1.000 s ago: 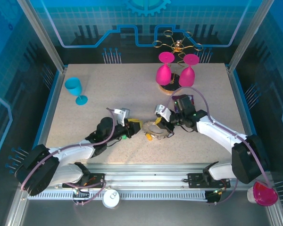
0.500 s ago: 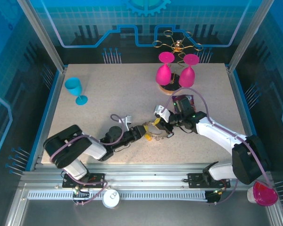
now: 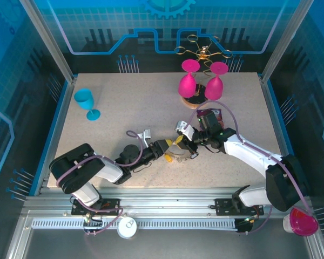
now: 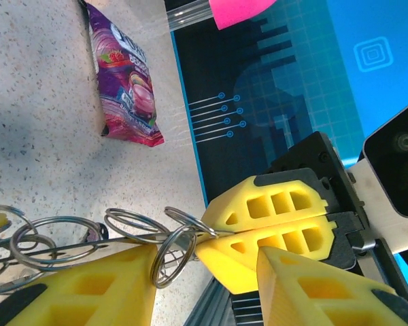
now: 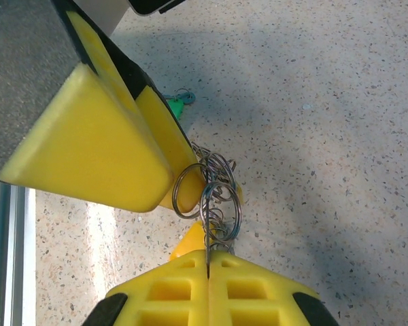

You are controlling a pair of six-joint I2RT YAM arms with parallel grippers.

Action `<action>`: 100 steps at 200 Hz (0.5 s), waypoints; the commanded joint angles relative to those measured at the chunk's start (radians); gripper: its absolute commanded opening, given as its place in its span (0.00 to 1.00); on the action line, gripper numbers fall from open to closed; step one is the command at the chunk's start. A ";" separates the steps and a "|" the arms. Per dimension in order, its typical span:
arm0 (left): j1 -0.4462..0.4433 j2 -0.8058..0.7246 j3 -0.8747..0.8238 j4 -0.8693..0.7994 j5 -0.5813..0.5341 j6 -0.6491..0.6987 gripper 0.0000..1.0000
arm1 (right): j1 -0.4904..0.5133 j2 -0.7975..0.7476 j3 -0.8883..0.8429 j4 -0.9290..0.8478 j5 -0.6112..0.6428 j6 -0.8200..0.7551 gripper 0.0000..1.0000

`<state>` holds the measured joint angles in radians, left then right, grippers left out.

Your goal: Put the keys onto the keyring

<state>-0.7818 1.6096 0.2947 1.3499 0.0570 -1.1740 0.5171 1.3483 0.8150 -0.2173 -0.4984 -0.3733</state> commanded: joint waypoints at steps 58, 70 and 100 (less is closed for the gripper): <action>-0.005 -0.013 0.020 0.052 -0.057 -0.021 0.24 | 0.037 -0.031 -0.020 0.028 -0.006 0.035 0.00; -0.006 -0.015 0.018 0.052 -0.055 -0.023 0.22 | 0.037 -0.029 -0.019 0.029 -0.003 0.038 0.00; -0.006 -0.011 0.015 0.052 -0.058 -0.021 0.10 | 0.038 -0.027 -0.016 0.027 -0.005 0.042 0.00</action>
<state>-0.7822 1.6096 0.2947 1.3518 0.0299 -1.1797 0.5323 1.3437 0.8104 -0.2001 -0.4793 -0.3458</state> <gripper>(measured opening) 0.147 0.065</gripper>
